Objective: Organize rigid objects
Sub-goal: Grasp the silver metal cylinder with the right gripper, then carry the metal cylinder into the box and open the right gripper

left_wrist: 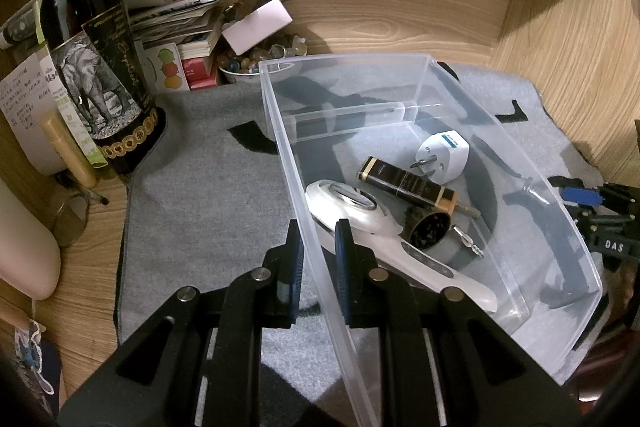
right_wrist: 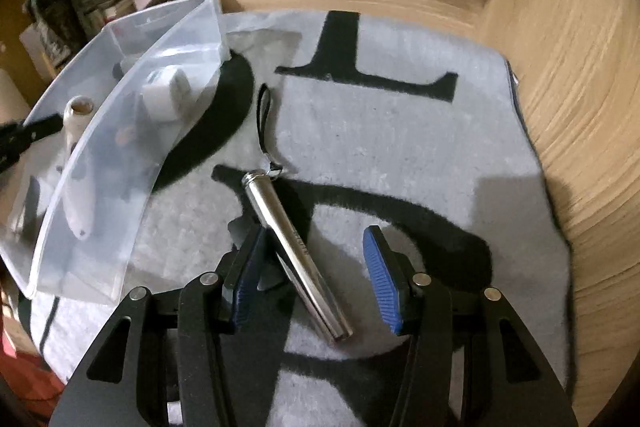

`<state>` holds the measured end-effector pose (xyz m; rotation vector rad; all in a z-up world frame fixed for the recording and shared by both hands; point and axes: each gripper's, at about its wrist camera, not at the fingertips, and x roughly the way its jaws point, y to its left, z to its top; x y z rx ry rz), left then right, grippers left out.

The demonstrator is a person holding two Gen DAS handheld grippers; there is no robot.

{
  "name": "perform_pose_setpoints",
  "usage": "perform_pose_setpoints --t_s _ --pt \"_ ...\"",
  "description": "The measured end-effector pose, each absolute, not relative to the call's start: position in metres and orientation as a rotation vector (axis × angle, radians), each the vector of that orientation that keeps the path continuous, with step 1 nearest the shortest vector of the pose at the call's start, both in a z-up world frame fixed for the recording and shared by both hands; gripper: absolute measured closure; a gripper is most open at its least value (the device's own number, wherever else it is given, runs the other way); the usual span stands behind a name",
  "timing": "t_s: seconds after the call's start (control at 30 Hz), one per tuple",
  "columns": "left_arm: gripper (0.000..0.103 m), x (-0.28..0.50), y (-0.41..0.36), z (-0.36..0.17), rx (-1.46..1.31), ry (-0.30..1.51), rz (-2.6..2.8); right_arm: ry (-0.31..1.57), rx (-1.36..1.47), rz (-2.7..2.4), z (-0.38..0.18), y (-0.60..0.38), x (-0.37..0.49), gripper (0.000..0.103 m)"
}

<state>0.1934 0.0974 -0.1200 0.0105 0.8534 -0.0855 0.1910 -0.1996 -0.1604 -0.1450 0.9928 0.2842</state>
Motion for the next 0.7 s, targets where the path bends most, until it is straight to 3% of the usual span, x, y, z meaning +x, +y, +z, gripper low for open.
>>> perform_pose_setpoints --t_s 0.07,0.27,0.7 --pt "0.088 0.194 0.097 -0.120 0.013 0.854 -0.084 0.994 -0.130 0.278 -0.160 -0.203 0.195 0.058" --pt "0.087 0.194 0.097 -0.120 0.015 0.859 -0.083 0.987 -0.110 0.267 -0.162 -0.207 0.203 0.089" --pt "0.088 0.194 0.097 -0.120 0.008 0.859 -0.071 0.871 -0.112 0.272 -0.128 -0.200 0.198 0.089"
